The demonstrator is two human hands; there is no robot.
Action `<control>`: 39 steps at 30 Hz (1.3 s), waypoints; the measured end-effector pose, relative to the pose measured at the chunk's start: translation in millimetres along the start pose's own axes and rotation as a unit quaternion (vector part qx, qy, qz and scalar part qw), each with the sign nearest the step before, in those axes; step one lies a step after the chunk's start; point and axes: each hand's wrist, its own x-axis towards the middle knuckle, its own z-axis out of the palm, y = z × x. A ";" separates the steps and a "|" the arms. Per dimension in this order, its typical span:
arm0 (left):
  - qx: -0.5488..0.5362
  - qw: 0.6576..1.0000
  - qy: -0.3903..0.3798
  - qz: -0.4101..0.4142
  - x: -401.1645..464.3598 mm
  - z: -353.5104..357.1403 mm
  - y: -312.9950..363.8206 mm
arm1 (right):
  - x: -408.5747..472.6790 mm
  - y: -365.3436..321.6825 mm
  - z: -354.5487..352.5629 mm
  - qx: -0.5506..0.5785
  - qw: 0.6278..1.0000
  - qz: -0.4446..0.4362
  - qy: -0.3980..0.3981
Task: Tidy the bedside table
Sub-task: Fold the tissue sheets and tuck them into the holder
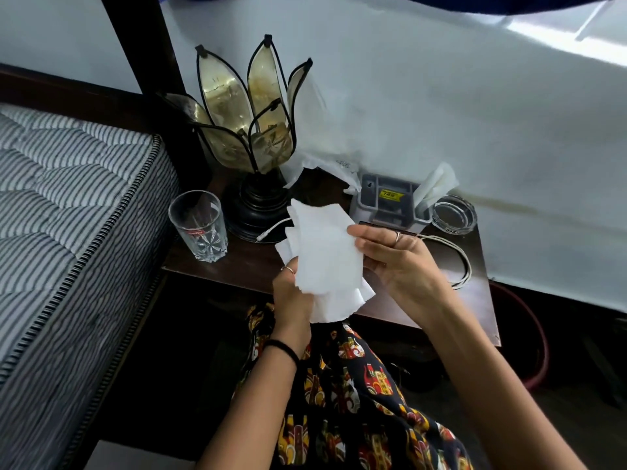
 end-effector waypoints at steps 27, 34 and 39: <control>-0.027 0.989 -0.108 -0.094 6.9 10.2 -14.1 | 31.0 38.5 5.6 -0.393 0.911 0.082 0.094; -0.086 0.990 -0.027 -0.104 6.5 9.9 -7.0 | -5.5 45.6 -25.2 -0.258 0.962 0.084 0.018; -0.117 0.987 0.016 -0.113 2.5 9.8 -5.9 | -28.3 57.0 -33.4 -0.151 0.983 0.099 -0.025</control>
